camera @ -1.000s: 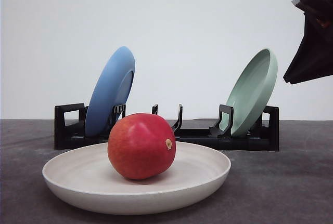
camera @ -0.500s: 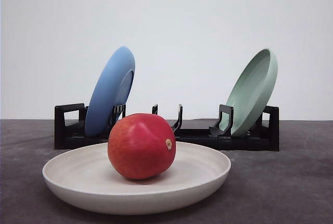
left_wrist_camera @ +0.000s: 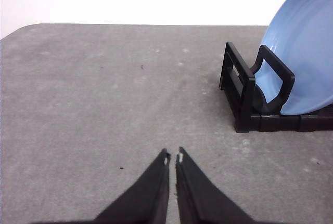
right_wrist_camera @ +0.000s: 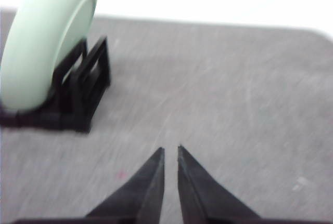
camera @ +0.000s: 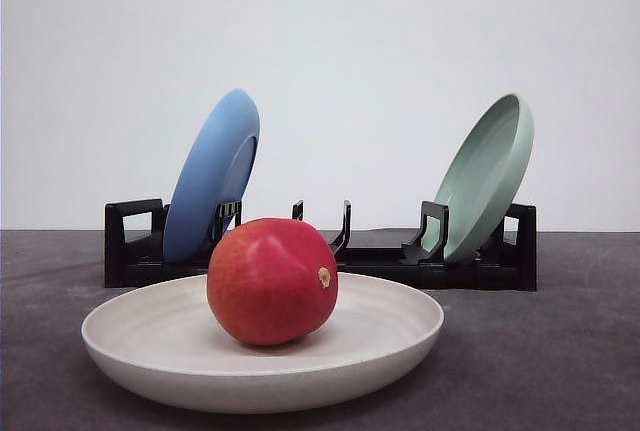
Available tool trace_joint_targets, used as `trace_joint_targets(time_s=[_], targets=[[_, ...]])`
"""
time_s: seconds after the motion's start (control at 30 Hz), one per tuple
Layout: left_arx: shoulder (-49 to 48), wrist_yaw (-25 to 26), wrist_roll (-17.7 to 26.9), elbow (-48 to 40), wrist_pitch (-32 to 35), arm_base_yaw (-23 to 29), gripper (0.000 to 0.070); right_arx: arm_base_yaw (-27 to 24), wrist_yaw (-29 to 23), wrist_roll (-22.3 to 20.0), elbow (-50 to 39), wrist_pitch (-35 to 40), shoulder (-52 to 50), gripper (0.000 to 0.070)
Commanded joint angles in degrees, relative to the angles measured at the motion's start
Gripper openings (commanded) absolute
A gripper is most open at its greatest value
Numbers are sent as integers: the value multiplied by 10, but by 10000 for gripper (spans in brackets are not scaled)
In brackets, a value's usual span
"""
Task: Place pomegranate in white plate
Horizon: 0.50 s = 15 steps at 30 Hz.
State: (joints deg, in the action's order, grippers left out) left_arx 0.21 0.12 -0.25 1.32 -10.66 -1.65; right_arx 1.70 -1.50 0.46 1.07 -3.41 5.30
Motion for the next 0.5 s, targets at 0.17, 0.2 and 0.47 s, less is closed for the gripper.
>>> trace_joint_targets(time_s=[0.17,0.2,0.47], targets=[[0,-2,-5,-6,0,0,0,-8,7,11,-4,-17,-51,41],[0,-2,-5,-6,0,0,0,-8,13,10,-4,-18,-51,41],[0,-2,-5,-6,0,0,0,-8,26,12,-4,-17,-51,41]])
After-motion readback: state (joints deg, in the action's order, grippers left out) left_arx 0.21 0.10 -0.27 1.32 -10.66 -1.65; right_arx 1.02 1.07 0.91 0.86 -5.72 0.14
